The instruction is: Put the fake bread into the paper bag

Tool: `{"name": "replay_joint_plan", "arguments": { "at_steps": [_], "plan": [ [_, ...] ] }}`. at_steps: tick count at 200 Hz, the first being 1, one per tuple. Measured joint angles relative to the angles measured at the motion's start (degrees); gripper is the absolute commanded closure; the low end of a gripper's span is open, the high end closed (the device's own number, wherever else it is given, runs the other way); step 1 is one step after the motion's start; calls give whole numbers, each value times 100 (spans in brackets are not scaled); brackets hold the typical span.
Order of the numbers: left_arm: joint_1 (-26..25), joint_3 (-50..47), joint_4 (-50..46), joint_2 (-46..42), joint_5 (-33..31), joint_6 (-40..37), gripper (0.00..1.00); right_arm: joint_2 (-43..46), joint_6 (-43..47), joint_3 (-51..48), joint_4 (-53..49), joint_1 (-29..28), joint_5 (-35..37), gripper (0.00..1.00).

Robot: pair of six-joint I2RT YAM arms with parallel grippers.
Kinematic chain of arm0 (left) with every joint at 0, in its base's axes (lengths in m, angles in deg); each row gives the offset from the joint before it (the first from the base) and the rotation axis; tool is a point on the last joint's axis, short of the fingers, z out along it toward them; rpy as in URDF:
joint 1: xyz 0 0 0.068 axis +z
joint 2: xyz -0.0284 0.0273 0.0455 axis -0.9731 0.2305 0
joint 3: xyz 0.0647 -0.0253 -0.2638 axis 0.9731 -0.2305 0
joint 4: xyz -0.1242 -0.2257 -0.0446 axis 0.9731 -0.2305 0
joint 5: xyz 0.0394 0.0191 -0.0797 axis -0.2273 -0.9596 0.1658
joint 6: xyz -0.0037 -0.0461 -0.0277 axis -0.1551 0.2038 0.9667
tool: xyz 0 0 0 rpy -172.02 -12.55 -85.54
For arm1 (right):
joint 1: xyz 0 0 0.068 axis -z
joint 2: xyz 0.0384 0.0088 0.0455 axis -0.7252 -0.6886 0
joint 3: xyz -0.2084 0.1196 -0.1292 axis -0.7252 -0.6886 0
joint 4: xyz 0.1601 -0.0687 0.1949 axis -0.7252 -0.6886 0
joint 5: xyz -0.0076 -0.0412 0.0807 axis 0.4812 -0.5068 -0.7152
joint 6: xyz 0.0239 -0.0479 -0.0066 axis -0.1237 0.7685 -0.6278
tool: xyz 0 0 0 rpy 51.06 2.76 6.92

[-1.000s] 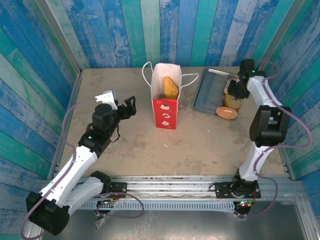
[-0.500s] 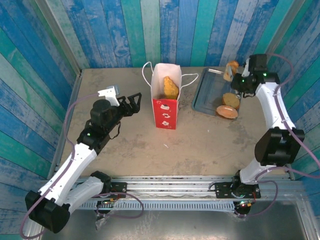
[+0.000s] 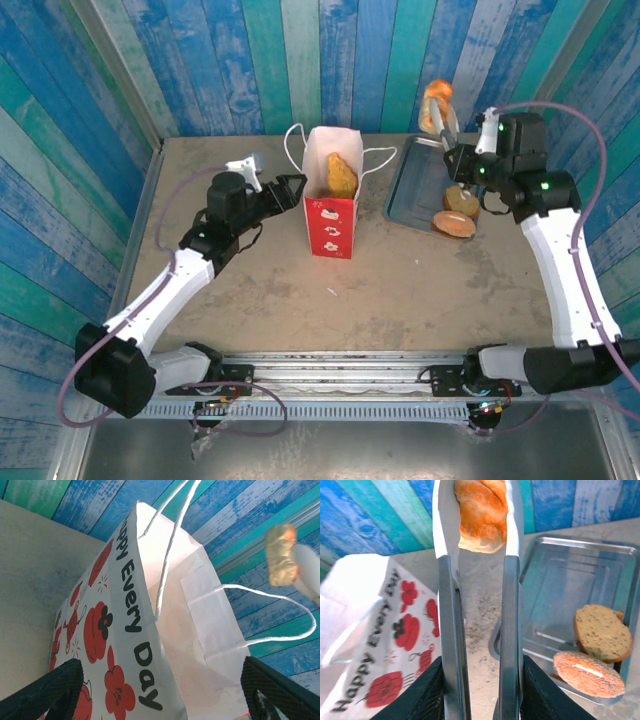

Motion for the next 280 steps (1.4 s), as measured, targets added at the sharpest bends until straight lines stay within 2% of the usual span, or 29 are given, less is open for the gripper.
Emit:
{"name": "replay_joint_plan", "arguments": {
  "at_steps": [43,96,161,218,280],
  "plan": [
    [0,11,396,297,22,369,24,393,-118,24,0,-892,116,62],
    [0,35,538,595,55,570,27,173,-142,472,-267,-1976,496,62],
    [-26,35,748,758,74,693,37,-890,-149,1394,-872,-3128,1176,62],
    [-39,-83,883,758,-28,723,45,-1744,-170,1945,-1290,-3373,1469,62],
    [-52,-186,1021,756,-55,723,52,-2004,-232,2157,-1733,-3379,1480,62]
  ]
}}
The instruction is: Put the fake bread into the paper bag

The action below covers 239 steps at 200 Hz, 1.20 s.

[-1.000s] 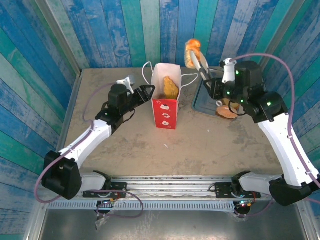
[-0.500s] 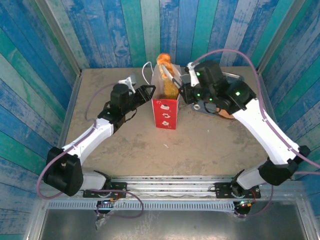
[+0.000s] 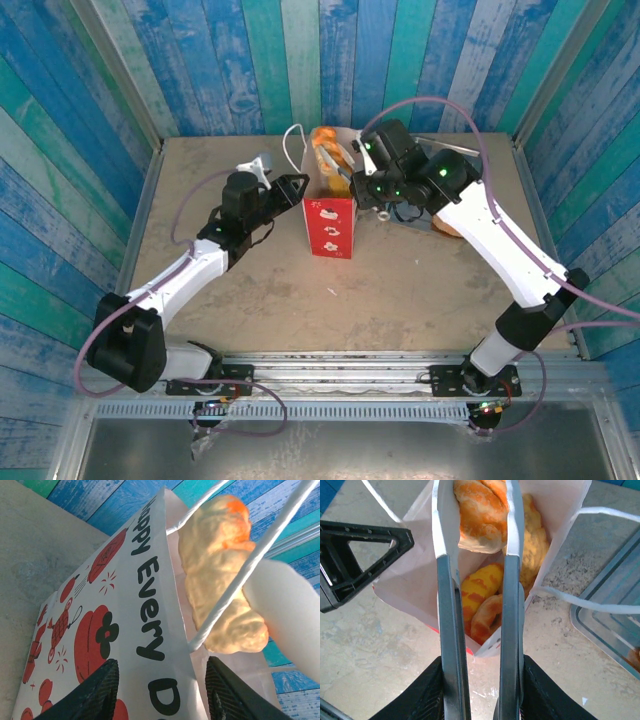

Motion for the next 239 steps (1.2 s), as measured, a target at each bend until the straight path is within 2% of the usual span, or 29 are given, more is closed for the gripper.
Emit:
{"name": "replay_joint_plan", "arguments": {
  "at_steps": [58,112,160,191,239],
  "plan": [
    [0,-70,85,-2,-2,0,52,-190,7,179,-398,-13,-243,61],
    [-2,-70,98,-4,-2,-2,50,-256,33,184,-579,-15,-369,52],
    [-2,-70,68,-11,-26,-7,45,-256,42,269,-592,-15,-326,50],
    [0,-70,-20,-46,-105,-39,37,-256,44,474,-584,-17,-179,50],
    [0,-83,-291,-581,-415,-293,30,-33,63,553,-358,-11,153,50]
  ]
}}
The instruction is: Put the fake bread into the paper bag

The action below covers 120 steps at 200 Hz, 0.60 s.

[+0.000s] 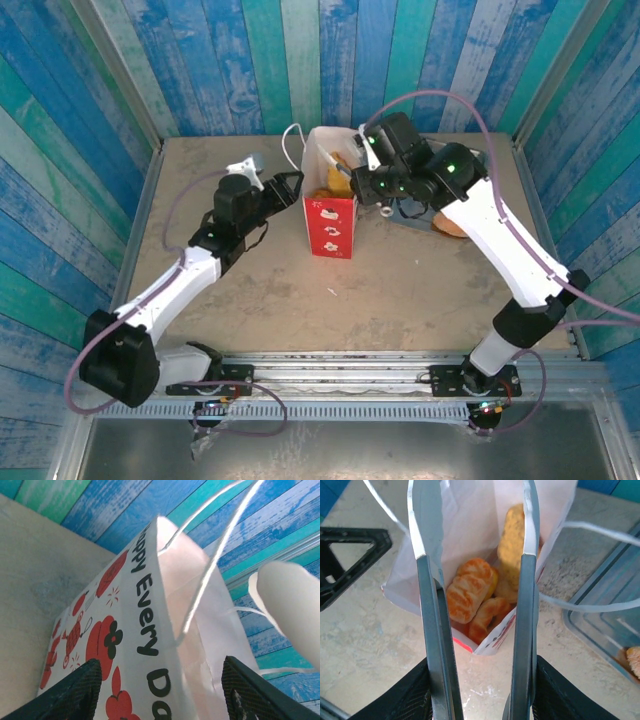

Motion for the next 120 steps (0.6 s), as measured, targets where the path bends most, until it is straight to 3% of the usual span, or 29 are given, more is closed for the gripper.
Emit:
{"name": "replay_joint_plan", "arguments": {
  "at_steps": [47,80,120],
  "plan": [
    [-7,-190,-339,-841,-518,-455,15,590,85,26,140,498,208,50],
    [-7,-400,-610,-1292,-977,-758,7,1187,125,-426,236,1558,203,50],
    [-7,-590,-769,-1574,-1351,-979,3,1674,245,-1646,199,2883,-74,50]
  ]
}}
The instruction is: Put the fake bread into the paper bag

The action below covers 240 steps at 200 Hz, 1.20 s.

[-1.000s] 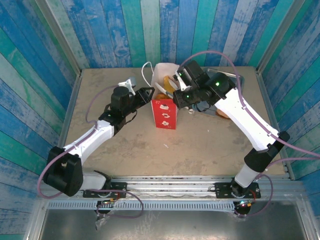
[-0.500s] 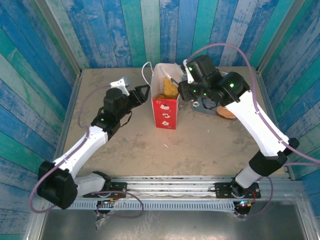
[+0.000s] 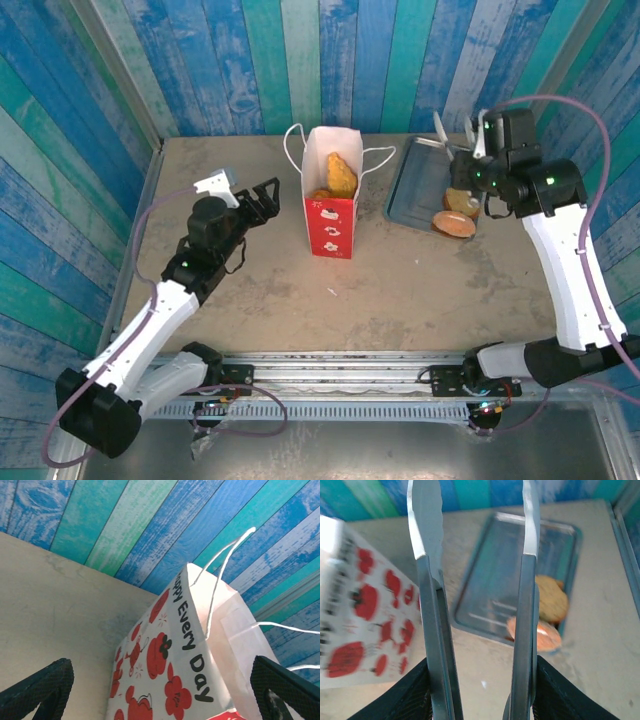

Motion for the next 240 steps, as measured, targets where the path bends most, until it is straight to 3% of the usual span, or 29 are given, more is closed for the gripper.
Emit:
{"name": "replay_joint_plan", "arguments": {
  "at_steps": [17,34,73,240],
  "plan": [
    [0,-52,-7,-20,-66,-57,0,37,68,-575,-42,400,-201,50],
    [0,-92,-9,-20,-94,-107,4,46,118,-1176,-116,704,-337,50],
    [0,-236,61,-20,-151,-203,6,297,229,-2149,-323,1040,-415,46],
    [0,-256,142,153,-179,-568,6,-262,2343,-2671,-190,1093,313,41]
  ]
}}
